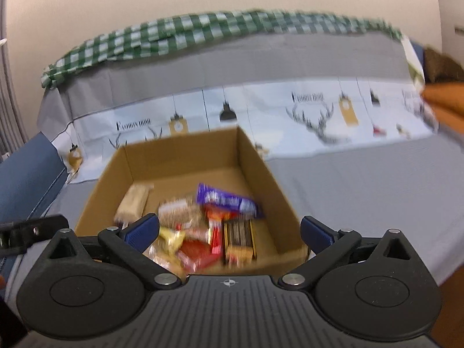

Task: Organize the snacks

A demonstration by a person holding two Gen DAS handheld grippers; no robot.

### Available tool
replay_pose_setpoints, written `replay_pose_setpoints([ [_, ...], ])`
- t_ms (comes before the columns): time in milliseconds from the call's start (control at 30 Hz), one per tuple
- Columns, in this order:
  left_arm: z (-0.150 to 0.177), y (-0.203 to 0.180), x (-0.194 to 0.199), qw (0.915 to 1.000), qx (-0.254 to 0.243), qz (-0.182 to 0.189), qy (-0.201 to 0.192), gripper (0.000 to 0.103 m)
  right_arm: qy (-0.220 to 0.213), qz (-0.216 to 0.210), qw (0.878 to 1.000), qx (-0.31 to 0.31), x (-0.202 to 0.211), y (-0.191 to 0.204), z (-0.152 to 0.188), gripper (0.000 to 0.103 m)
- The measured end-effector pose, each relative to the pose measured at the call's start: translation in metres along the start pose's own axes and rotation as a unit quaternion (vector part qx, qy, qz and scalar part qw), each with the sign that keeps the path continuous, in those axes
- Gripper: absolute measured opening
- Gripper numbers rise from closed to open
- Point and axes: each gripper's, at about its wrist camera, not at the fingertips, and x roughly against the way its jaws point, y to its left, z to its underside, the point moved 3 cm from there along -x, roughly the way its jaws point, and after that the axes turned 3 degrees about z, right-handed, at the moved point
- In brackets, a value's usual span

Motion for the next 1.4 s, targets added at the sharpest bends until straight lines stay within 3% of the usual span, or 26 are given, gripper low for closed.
replay_pose_setpoints([
  [133,0.003,-0.002,-0.014,0.9997,-0.020,-0.009,0.007,0.103,0.006,-0.003,1.000,0.024,-0.011,0.017,0.008,0.102],
  [200,0.002,0.004,-0.022,0.9997,-0.012,-0.016,0.015,0.103,0.012,0.013,0.999,0.034,-0.019,0.024,0.009,0.102],
  [300,-0.001,0.010,-0.026,0.9995,0.001,-0.024,0.020,0.103,0.017,0.003,1.000,0.020,-0.025,0.025,0.008,0.102],
  [1400,0.000,0.012,-0.035,0.9992,0.009,-0.017,0.035,0.103,0.021,0.004,1.000,0.018,-0.033,0.030,0.009,0.102],
])
